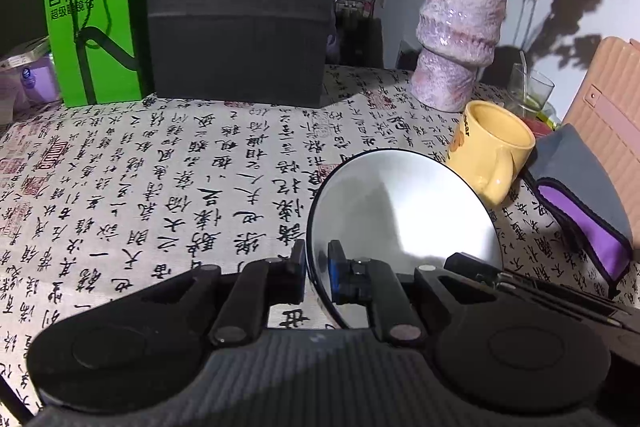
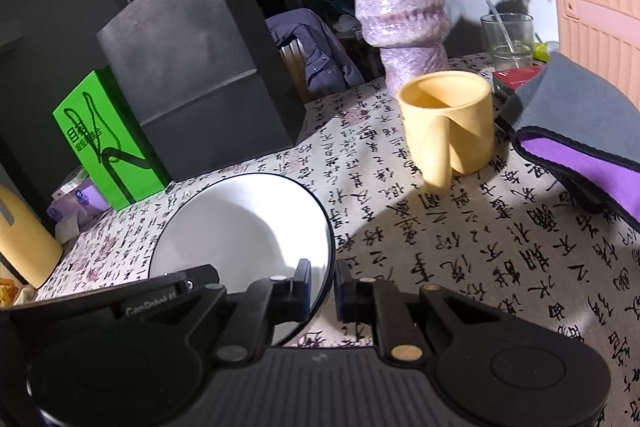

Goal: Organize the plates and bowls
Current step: 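Lift the white bowl off the cloth with both grippers, away from the yellow mug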

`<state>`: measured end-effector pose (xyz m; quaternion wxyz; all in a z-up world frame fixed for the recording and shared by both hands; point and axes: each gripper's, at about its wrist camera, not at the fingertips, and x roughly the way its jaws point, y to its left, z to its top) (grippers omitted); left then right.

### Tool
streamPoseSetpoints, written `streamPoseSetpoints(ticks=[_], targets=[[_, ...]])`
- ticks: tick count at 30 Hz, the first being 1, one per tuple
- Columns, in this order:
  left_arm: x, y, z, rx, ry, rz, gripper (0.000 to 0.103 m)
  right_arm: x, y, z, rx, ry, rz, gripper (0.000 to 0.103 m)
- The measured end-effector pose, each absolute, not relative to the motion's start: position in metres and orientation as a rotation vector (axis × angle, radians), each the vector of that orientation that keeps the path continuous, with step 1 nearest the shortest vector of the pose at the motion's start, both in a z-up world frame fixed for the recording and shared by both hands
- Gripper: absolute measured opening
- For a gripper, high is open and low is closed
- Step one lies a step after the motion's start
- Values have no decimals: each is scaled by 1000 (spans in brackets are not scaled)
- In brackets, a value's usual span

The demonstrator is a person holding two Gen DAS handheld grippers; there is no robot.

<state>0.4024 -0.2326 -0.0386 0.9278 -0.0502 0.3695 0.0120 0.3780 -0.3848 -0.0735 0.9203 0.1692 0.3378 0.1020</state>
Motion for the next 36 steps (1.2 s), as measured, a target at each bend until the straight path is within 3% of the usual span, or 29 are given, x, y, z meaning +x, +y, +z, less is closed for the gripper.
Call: streamPoseSetpoints(ticks=[36], targets=[[325,-191,-1,-143,678,73,11,317,-338,-26,293,647,258,11]])
